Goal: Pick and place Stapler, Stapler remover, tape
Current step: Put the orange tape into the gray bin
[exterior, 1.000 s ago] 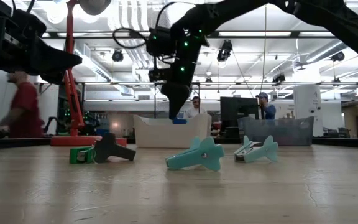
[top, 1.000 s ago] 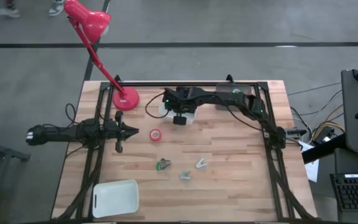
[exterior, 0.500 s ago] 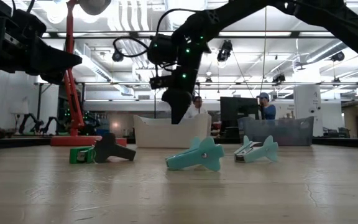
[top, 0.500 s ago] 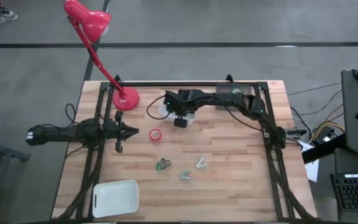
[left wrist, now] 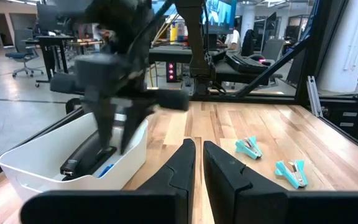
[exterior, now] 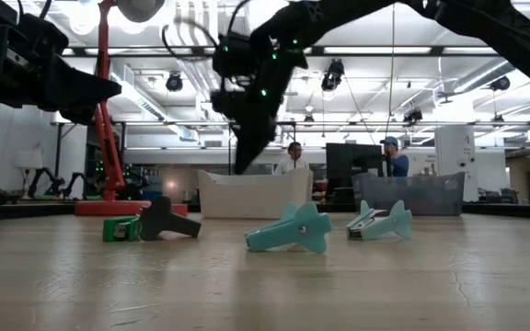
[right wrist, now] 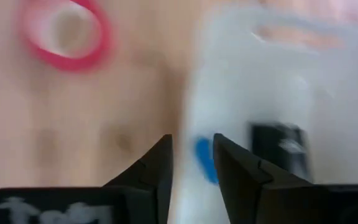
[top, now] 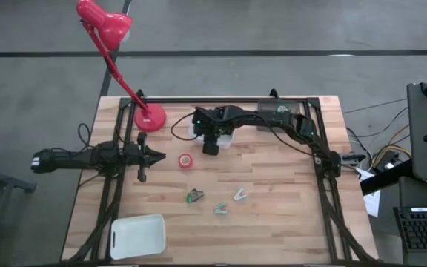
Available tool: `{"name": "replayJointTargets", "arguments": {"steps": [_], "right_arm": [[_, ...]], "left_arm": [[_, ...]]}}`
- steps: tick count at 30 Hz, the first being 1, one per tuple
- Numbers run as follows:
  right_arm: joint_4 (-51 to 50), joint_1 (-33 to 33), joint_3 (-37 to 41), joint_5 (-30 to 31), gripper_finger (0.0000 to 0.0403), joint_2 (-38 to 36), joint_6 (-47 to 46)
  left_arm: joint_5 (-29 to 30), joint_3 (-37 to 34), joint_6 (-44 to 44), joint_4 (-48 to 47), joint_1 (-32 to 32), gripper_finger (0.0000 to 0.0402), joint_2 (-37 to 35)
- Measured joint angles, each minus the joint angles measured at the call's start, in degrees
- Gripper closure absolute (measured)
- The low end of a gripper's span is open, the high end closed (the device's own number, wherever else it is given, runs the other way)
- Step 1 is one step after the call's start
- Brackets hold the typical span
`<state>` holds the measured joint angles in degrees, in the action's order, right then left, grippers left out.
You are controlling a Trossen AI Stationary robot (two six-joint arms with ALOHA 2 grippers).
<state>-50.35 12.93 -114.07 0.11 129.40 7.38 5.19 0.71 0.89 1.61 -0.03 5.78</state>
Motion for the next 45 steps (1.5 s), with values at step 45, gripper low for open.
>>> {"name": "replayJointTargets", "arguments": {"steps": [45], "right_arm": [[20.73, -17.10, 11.52, -5.08, 0.0254, 0.00, -2.96]], "left_arm": [[0.00, 0.00, 0.02, 0.00, 0.00, 0.0364, 0.00]]}}
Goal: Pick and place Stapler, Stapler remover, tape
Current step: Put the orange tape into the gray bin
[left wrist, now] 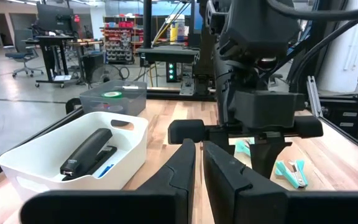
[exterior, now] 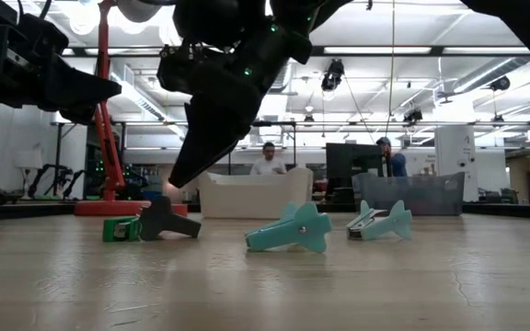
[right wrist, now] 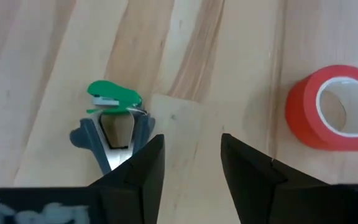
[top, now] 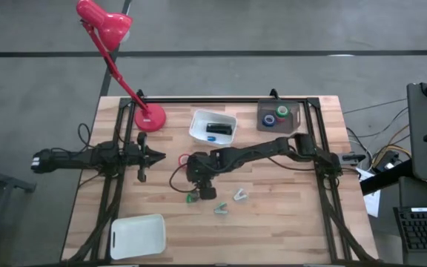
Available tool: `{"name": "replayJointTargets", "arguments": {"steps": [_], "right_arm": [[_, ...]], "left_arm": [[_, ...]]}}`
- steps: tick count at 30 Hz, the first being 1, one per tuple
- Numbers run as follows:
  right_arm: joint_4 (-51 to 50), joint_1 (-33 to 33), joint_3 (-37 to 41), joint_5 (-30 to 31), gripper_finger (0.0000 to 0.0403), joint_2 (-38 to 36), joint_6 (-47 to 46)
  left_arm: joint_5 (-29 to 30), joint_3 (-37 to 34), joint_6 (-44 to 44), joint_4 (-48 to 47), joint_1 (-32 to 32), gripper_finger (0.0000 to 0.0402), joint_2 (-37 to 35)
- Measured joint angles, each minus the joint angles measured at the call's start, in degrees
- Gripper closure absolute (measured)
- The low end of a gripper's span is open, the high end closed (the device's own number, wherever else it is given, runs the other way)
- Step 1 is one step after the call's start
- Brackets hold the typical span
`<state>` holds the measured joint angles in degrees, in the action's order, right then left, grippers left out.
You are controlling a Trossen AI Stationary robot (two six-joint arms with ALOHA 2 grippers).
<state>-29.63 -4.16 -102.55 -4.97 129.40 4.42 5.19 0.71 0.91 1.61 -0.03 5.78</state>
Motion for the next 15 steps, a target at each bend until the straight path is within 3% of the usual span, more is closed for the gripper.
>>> {"name": "replayJointTargets", "arguments": {"steps": [10, 15], "right_arm": [[-4.01, -0.17, 0.95, 0.02, 0.0277, -0.02, -1.89], [-10.97, -0.18, -0.10, 0.07, 0.0329, -0.88, -2.87]], "left_arm": [[0.00, 0.00, -0.02, 0.00, 0.01, 0.0364, 0.00], [0.00, 0.00, 0.00, 0.00, 0.02, 0.0364, 0.00]]}}
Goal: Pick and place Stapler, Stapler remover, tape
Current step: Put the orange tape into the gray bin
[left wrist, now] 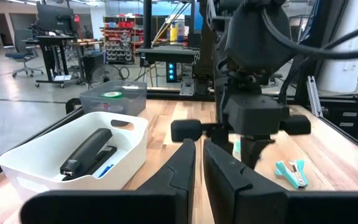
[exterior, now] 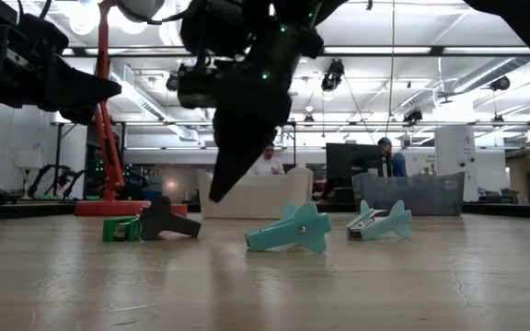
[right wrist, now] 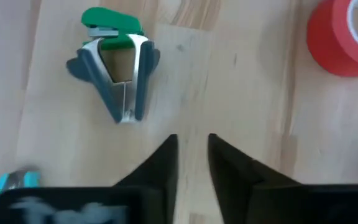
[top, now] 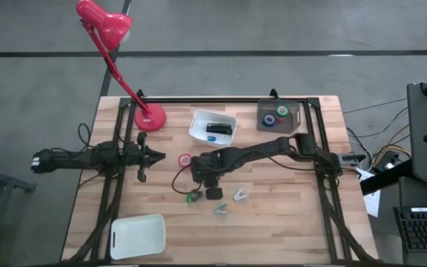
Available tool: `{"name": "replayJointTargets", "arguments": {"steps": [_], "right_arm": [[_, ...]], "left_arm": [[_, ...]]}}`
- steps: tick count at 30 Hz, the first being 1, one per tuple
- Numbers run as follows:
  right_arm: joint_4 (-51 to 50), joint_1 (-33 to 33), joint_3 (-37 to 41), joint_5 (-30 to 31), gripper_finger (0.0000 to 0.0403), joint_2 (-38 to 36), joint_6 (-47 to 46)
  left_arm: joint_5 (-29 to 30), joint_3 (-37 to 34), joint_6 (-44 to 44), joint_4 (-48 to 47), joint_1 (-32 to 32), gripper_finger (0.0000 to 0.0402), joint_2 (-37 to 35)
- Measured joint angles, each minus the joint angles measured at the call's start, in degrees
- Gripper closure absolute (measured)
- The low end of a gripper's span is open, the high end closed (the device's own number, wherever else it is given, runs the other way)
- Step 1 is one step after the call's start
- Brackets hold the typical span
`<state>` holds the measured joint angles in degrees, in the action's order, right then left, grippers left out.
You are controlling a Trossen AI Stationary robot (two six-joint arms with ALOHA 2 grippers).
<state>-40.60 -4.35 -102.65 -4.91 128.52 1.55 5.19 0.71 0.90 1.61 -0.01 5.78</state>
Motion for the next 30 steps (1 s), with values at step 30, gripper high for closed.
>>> {"name": "replayJointTargets", "arguments": {"steps": [30], "right_arm": [[29.85, -2.36, 40.94, 0.55, 0.0394, -35.74, 3.62]], "left_arm": [[0.00, 0.00, 0.00, -0.05, -0.01, 0.0364, 0.00]]}}
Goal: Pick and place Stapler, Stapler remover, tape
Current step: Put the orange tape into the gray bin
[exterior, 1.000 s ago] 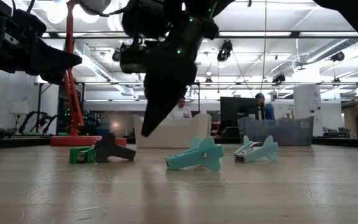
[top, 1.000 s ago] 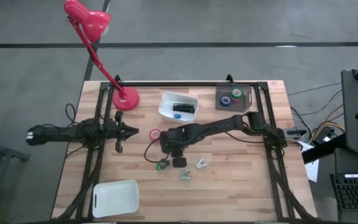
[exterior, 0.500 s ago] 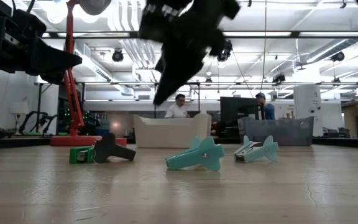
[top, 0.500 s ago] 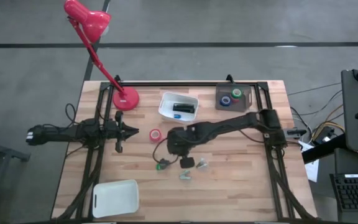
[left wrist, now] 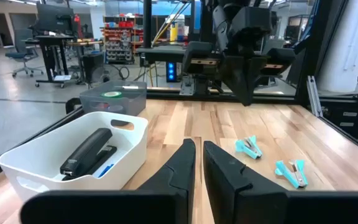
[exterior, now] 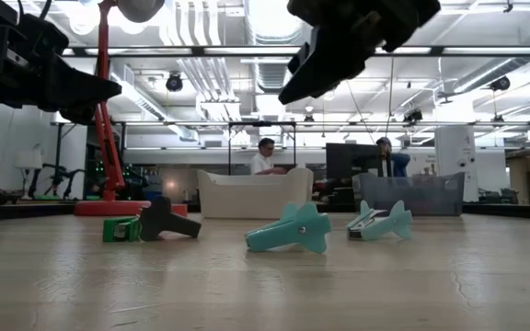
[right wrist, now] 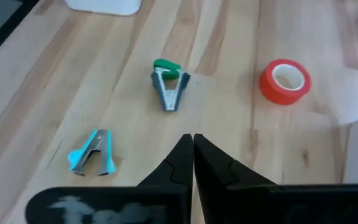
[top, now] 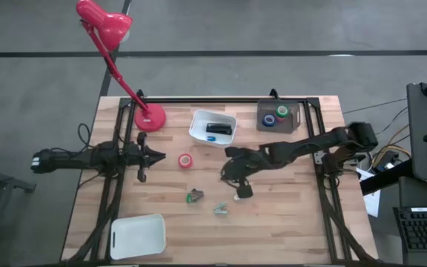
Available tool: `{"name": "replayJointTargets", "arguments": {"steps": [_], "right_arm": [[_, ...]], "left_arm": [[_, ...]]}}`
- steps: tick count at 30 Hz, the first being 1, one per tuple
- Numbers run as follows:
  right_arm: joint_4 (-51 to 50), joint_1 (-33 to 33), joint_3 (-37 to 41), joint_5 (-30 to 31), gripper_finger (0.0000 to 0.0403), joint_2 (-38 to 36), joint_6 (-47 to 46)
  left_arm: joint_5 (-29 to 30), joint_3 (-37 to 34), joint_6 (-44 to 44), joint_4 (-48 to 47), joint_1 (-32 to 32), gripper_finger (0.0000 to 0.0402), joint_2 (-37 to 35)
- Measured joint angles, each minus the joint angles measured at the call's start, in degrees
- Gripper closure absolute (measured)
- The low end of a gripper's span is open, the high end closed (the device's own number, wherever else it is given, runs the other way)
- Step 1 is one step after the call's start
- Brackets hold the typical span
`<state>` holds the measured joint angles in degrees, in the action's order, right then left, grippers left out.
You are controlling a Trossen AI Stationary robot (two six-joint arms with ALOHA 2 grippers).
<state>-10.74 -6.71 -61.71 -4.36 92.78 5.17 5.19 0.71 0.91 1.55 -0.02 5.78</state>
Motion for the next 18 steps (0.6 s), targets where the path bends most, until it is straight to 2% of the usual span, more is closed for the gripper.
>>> {"name": "replayJointTargets", "arguments": {"steps": [4, 6, 11, 14, 18], "right_arm": [[4.99, 0.51, 4.00, 0.02, 0.0394, -2.50, 1.99], [5.58, 0.49, 5.18, 0.00, 0.0394, -4.34, 3.21], [5.56, 0.72, 6.88, -0.06, 0.0394, -10.06, 5.77], [5.55, 1.42, 8.10, -0.04, 0.0394, -14.17, 6.93], [5.42, 3.31, 9.96, -0.11, 0.0394, -19.20, 7.35]], "left_arm": [[0.07, 0.00, -0.02, 0.38, 0.00, 0.0364, 0.00], [2.13, -0.02, -0.36, 3.37, 0.00, 0.0364, 0.02], [6.36, -0.02, 7.13, 15.05, 0.03, 0.0364, 0.04], [7.71, -0.02, 16.30, 20.52, 0.05, 0.0364, 0.02], [8.01, 0.49, 15.13, 22.83, 0.45, 0.0368, 1.34]]}}
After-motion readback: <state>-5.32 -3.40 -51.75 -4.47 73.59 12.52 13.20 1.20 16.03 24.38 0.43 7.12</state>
